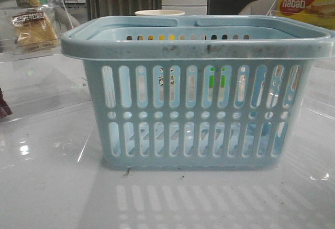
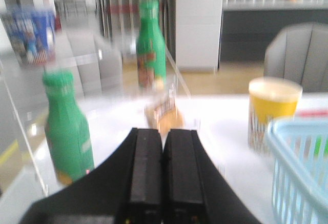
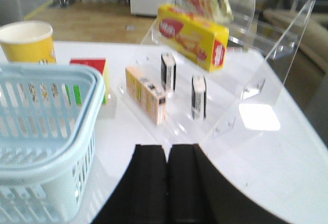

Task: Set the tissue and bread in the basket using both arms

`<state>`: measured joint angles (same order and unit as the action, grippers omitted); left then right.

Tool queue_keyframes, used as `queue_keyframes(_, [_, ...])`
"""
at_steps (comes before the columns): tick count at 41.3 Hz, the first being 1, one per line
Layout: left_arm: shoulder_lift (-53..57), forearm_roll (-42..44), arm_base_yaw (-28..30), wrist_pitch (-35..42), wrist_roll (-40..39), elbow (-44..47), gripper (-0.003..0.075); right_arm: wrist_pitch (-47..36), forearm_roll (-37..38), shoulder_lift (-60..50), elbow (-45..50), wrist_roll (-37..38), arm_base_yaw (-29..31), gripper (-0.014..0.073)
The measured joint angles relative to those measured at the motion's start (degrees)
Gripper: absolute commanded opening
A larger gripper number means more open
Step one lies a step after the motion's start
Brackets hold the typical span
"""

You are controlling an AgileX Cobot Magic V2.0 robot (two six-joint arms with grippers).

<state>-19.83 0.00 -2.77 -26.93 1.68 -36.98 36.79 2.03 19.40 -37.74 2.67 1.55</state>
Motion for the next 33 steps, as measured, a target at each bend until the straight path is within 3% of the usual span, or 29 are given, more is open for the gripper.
queue_keyframes(11, [-8.0,0.0,0.0,-8.1,0.0,2.6,0.009,5.8,0.0,7.6,0.0,0.0,0.0,0.0029])
queue_keyframes(22, [-12.8,0.0,0.0,-8.8,0.0,4.2,0.0093,7.1,0.0,11.9,1.9,0.0,0.0,0.0036])
queue_keyframes(27, [-13.9,0.0,0.0,-8.8,0.0,4.3,0.0176,7.3,0.0,13.7,2.8,-0.1,0.0,0.0199])
queue_keyframes(33, [-14.7,0.0,0.0,-8.8,0.0,4.3,0.0416,7.3,0.0,15.5,2.8,-0.3,0.0,0.0487])
